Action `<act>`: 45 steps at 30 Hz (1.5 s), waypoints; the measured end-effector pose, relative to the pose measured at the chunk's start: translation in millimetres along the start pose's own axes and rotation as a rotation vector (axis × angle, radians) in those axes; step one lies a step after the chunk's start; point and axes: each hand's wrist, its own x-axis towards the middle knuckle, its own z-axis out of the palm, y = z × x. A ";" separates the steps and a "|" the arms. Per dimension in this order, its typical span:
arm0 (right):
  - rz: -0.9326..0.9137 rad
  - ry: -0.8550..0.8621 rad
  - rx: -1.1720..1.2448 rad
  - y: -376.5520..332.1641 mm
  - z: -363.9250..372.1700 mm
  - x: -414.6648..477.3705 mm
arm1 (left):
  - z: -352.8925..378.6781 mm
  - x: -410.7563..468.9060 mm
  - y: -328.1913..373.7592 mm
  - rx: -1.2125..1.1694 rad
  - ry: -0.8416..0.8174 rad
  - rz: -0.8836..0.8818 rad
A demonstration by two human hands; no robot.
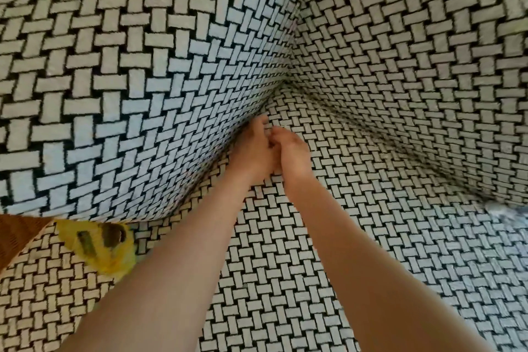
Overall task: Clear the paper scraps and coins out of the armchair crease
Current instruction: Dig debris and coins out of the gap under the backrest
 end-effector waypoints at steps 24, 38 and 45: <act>-0.562 -0.011 -1.191 -39.9 -79.7 80.5 | 9.1 71.1 7.2 0.033 0.033 0.027; -0.178 -0.053 -1.272 -61.9 -68.0 85.9 | 4.5 32.3 -2.0 -0.064 0.068 0.242; -0.167 0.057 -1.361 -53.7 -108.5 73.2 | 18.4 27.9 14.8 0.050 0.387 0.446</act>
